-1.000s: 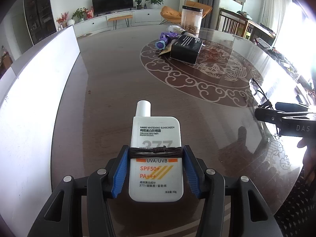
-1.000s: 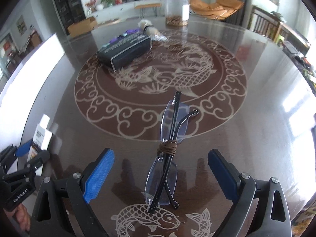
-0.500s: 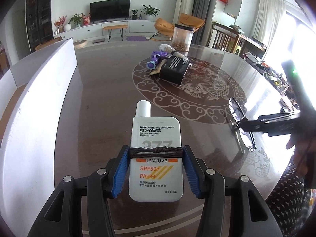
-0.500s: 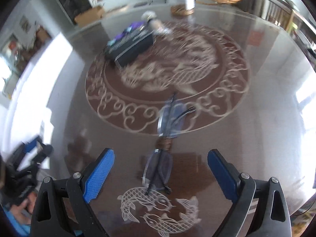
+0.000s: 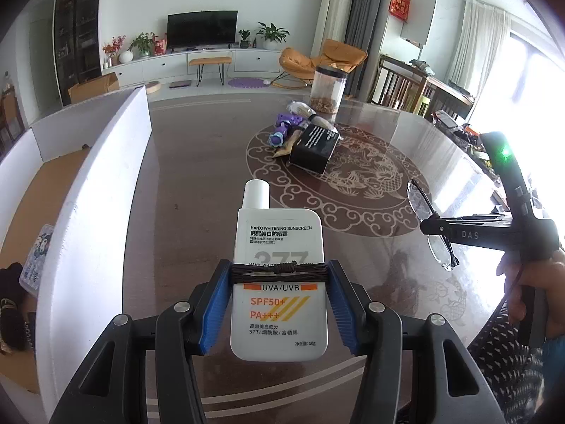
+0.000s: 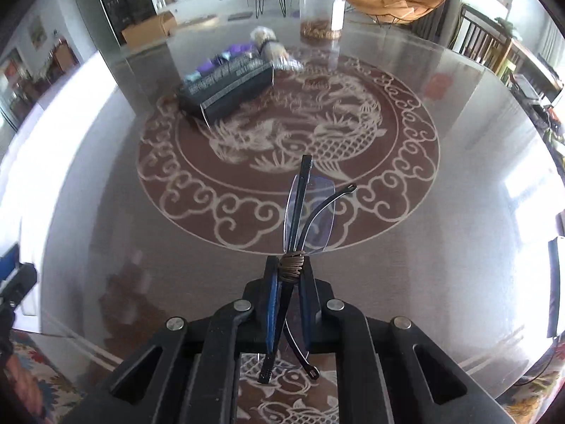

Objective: Organize objects
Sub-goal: 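Carry the sunscreen bottle and glasses over the white bin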

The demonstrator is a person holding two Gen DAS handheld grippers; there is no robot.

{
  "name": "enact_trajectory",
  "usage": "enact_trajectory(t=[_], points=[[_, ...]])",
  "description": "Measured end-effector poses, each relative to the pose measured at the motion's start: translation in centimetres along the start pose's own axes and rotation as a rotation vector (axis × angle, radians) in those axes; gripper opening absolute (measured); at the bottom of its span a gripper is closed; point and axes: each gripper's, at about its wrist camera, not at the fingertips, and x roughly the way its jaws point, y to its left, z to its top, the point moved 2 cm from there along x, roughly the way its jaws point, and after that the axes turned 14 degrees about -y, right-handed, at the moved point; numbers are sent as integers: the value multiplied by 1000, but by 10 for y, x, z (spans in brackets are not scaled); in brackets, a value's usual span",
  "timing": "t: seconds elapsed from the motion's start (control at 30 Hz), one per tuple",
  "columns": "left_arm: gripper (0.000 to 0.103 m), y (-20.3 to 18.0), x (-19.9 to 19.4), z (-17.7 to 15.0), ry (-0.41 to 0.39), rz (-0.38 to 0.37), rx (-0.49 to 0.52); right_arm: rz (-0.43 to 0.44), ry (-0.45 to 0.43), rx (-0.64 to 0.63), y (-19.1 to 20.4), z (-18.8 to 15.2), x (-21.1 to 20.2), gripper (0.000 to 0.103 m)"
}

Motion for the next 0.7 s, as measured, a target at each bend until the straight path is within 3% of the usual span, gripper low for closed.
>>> enact_trajectory(t=[0.17, 0.4, 0.7], points=[[53, 1, -12, 10, -25, -9, -16, 71, -42, 34, 5, 12, -26, 11], [53, 17, -38, 30, -71, -4, -58, 160, -82, 10, 40, 28, -50, 11], [53, 87, -79, 54, -143, 92, -136, 312, -116, -53, 114, 55, -73, 11]])
